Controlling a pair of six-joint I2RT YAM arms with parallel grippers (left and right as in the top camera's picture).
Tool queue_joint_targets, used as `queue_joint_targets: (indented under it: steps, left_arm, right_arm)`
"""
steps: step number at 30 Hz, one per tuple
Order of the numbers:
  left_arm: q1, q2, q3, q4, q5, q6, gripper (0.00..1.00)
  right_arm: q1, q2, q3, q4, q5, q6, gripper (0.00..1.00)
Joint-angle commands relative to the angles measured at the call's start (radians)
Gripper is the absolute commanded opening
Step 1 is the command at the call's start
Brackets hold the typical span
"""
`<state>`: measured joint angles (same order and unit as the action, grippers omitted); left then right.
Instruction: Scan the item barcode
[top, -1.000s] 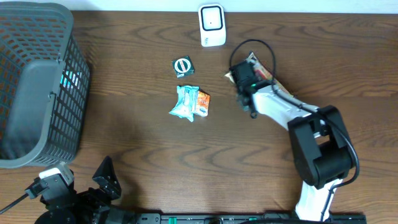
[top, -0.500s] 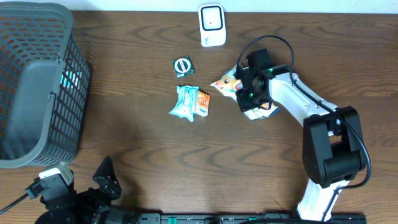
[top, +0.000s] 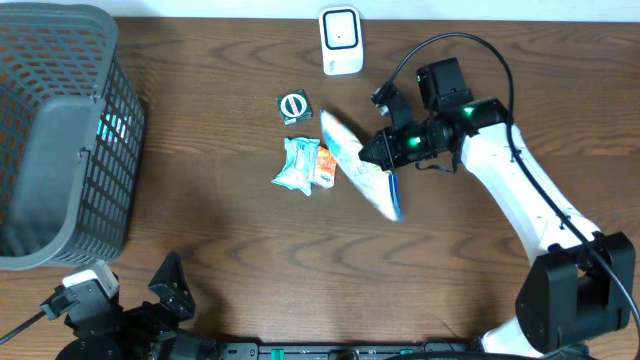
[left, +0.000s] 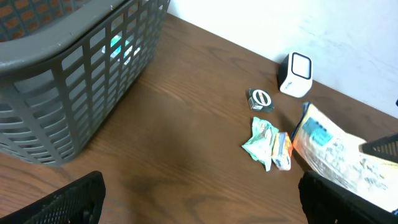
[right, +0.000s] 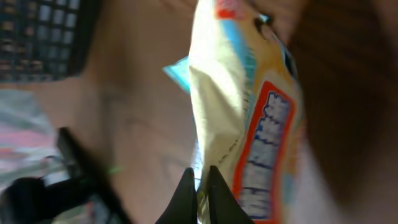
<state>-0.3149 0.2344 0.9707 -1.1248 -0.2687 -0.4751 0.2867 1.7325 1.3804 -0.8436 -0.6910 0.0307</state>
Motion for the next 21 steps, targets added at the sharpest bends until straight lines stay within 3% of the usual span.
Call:
queue_joint_targets:
  steps: [1,8,13,18,21]
  left_arm:
    - [0.004,-0.002,-0.005,0.001,-0.017,-0.010,0.98]
    - [0.004,-0.002,-0.005,0.001,-0.017,-0.010,0.98]
    - [0.004,-0.002,-0.005,0.001,-0.017,-0.010,0.98]
    - [0.004,-0.002,-0.005,0.001,-0.017,-0.010,0.98]
    - [0.004,-0.002,-0.005,0.001,-0.017,-0.010,0.98]
  right_arm:
    - [-0.032,0.014,-0.006,-0.003,-0.167,0.015,0.01]
    - [-0.126,0.053,-0.063,0.033,-0.224,0.013,0.02]
    - [-0.166,0.069,-0.066,0.010,0.008,0.013,0.02]
    - [-0.113,0.048,-0.065,-0.018,0.118,-0.014,0.16]
    - [-0.047,0.027,-0.063,-0.020,0.240,-0.013,0.31]
